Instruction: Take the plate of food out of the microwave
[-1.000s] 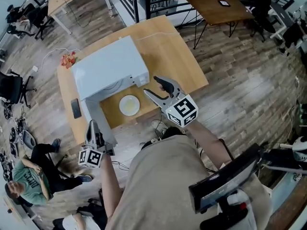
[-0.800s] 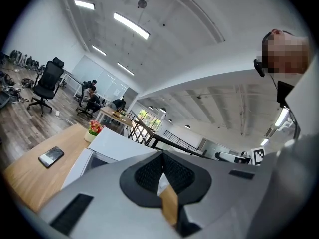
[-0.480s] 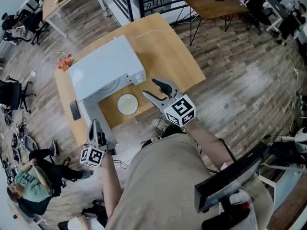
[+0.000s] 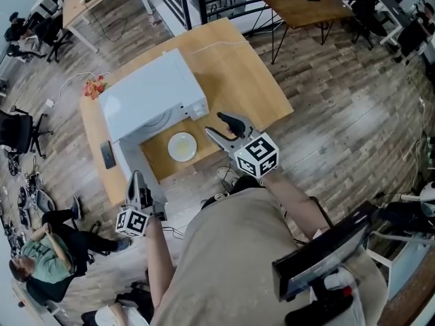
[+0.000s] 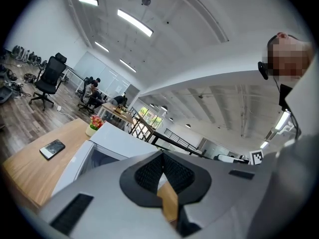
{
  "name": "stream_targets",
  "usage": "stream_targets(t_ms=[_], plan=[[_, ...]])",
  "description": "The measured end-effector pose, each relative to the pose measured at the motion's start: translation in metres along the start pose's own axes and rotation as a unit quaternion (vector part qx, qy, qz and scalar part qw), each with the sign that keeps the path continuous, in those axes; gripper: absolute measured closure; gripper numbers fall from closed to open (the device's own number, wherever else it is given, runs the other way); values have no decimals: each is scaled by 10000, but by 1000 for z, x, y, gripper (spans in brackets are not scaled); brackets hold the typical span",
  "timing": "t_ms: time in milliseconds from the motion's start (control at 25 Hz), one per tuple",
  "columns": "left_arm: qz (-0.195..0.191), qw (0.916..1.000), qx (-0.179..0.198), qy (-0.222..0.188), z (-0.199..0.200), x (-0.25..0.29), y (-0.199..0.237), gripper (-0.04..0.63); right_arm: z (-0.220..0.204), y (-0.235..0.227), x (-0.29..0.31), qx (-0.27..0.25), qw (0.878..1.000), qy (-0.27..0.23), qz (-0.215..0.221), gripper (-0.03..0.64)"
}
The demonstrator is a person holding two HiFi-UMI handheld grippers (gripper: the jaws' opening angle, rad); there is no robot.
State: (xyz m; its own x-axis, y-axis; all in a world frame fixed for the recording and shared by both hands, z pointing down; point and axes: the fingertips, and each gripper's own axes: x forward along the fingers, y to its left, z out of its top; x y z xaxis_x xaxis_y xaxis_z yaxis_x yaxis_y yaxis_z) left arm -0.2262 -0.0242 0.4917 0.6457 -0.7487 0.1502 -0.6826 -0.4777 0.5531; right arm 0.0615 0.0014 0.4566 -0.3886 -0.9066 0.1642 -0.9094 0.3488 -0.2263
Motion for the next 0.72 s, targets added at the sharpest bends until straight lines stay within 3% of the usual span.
stream_targets(t_ms=[720], plan=[[278,9994,-197,-75,-11,-13,4,592,-6,0,13,-40,9996,153,227,394]])
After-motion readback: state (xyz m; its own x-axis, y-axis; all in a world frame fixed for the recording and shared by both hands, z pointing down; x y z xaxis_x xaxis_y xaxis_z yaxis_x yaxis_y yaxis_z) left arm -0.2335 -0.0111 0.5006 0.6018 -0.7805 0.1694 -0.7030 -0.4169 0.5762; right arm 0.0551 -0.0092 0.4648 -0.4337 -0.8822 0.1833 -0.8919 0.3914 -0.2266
